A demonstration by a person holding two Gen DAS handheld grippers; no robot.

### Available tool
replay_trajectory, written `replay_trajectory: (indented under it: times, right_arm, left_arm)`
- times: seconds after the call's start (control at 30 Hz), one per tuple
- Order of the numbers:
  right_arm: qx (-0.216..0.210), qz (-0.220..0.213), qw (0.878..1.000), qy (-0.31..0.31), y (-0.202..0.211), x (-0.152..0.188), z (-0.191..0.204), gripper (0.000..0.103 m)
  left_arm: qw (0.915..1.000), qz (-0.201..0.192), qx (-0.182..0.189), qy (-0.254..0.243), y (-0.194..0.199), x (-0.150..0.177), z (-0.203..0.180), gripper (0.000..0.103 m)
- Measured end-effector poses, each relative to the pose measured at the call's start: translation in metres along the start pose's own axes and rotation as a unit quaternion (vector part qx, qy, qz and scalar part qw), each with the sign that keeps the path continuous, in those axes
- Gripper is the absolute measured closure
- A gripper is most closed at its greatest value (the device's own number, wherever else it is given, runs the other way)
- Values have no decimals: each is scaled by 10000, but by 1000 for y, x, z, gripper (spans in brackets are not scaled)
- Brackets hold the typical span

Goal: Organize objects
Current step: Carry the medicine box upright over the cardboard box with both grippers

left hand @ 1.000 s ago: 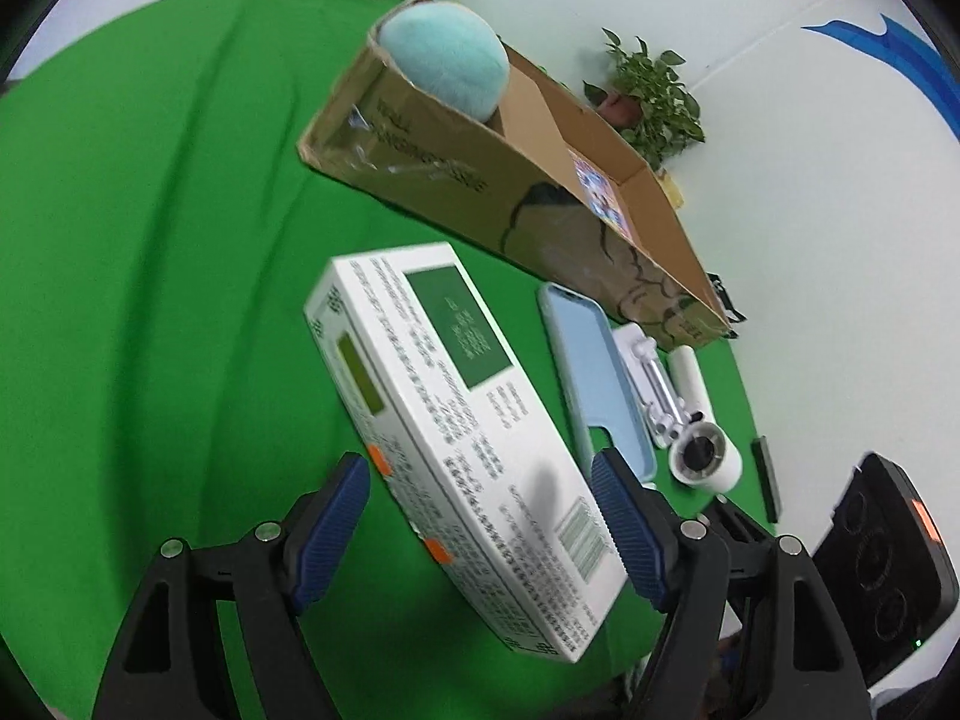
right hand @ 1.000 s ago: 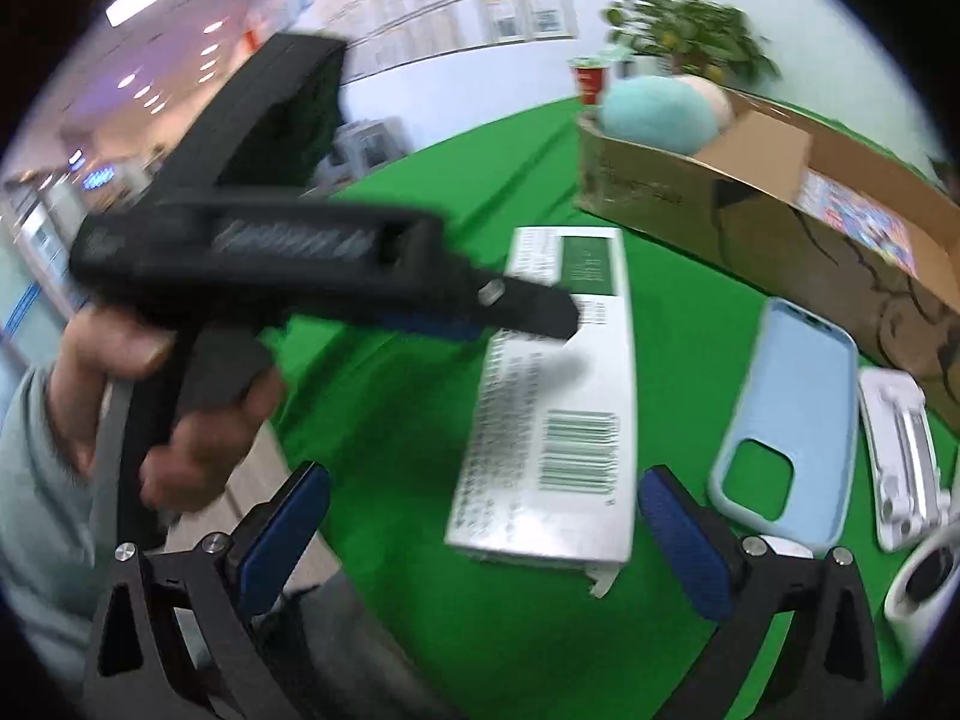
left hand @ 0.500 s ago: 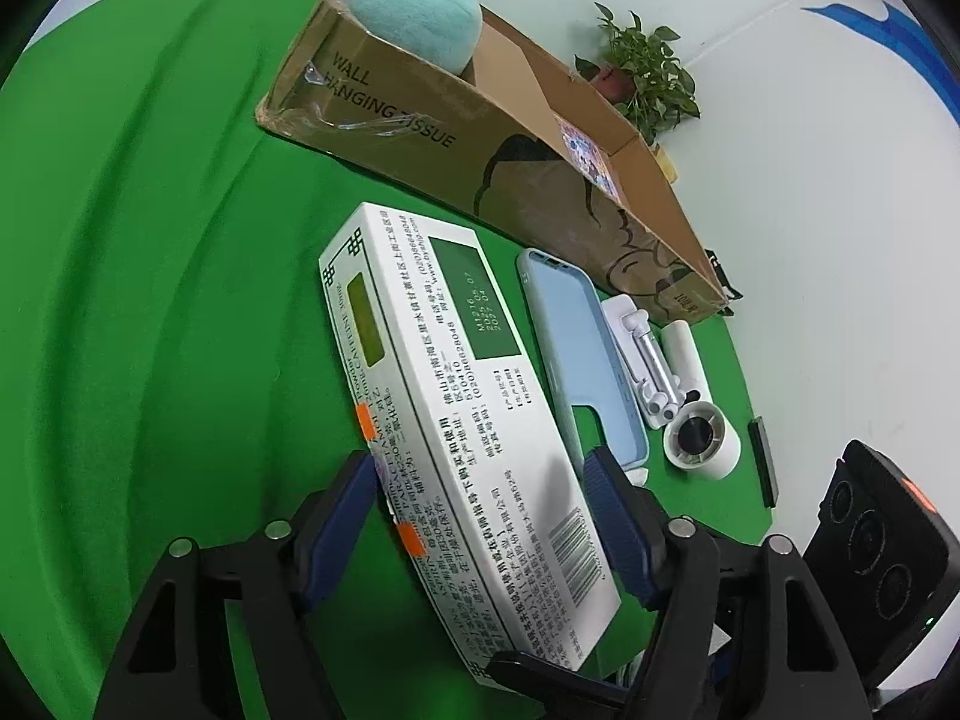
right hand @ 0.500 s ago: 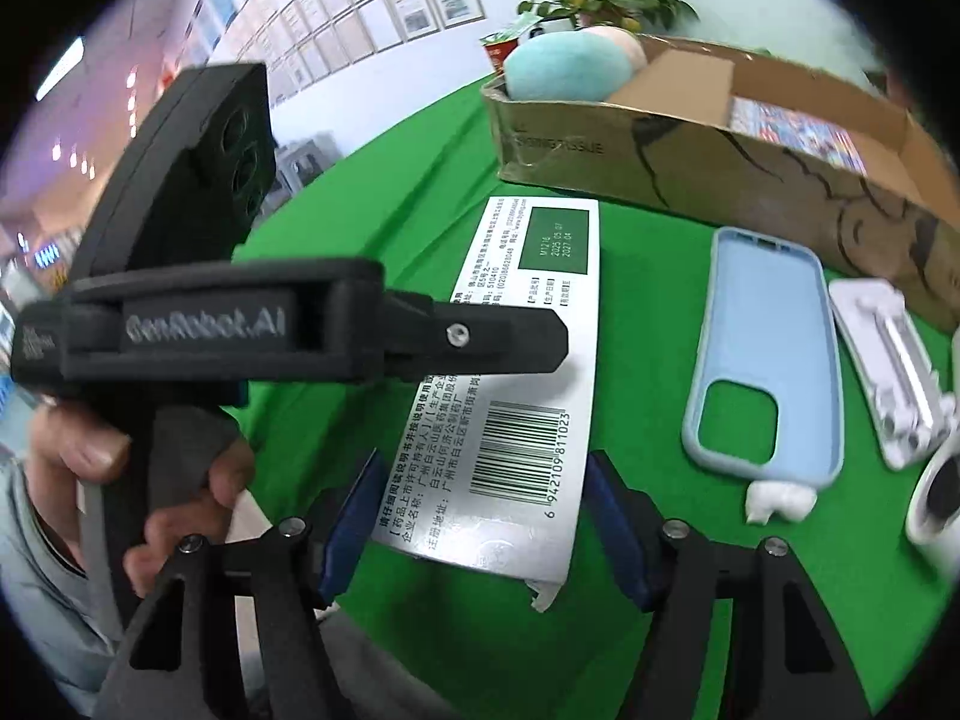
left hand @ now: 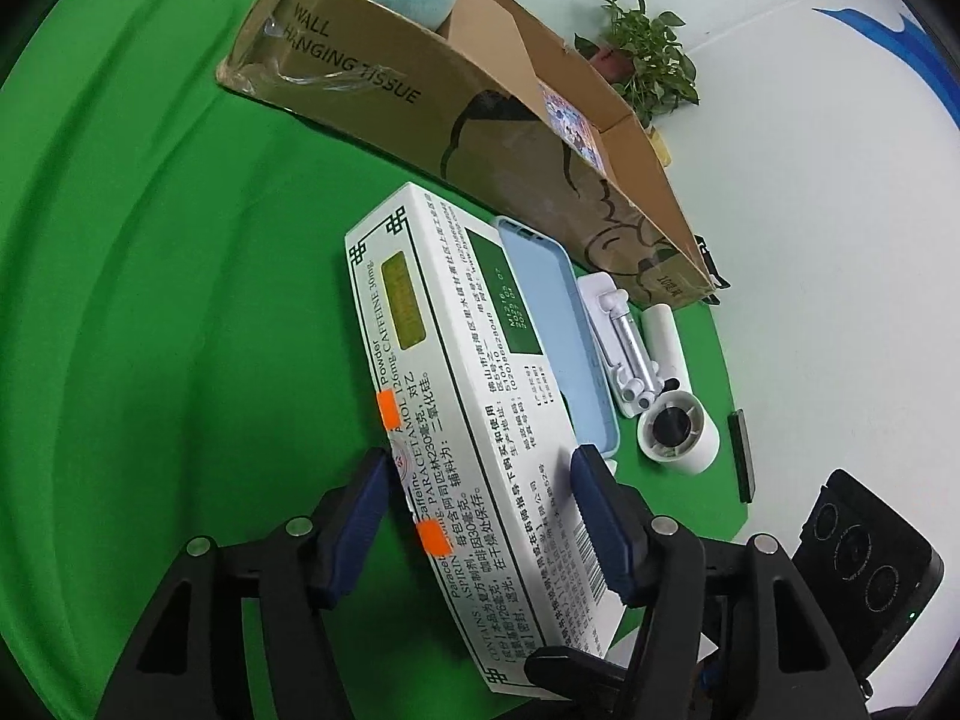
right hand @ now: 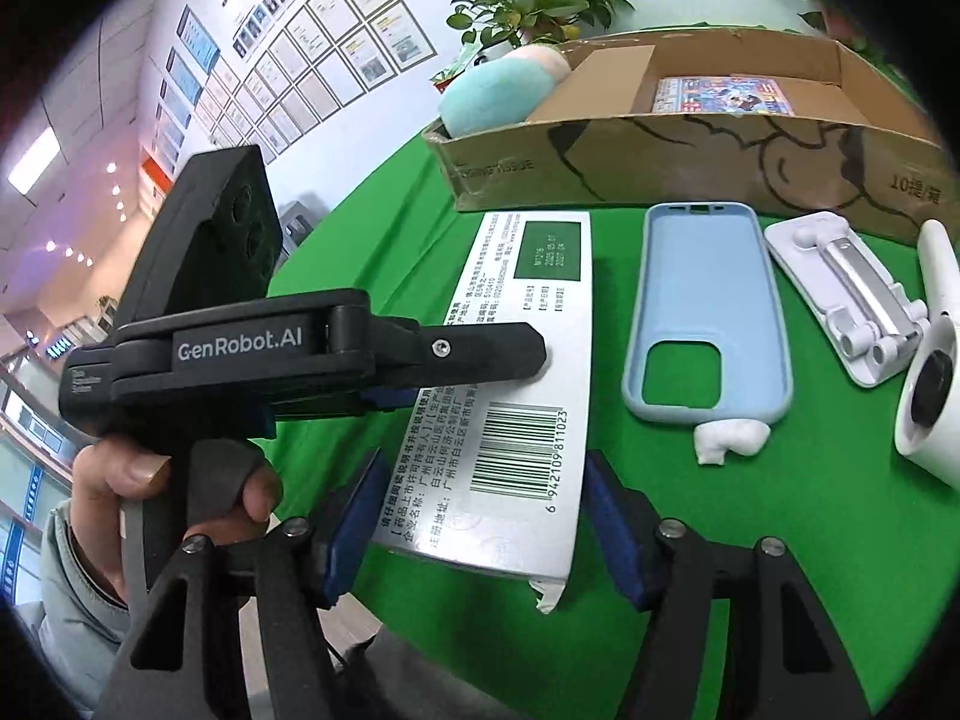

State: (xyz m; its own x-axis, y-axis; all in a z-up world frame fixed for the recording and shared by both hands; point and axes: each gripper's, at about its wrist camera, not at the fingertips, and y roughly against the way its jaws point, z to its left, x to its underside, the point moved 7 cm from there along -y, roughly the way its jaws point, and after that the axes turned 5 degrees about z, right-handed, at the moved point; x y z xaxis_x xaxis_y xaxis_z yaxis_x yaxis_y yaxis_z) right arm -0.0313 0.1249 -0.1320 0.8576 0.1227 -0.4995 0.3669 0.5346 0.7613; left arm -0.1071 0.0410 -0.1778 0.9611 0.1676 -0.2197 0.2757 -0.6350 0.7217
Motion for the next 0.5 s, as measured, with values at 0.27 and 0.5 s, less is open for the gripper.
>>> replay_trajectory:
  times: [0.27, 0.5]
  right_arm:
    - [-9, -98, 9998, 154, 4, -4, 4, 39]
    - [211, -468, 9983, 270, 26, -11, 3, 40]
  left_arm:
    - [9999, 15, 82, -67, -4, 1, -17, 49]
    - [9962, -309, 11, -809, 15, -16, -68, 54]
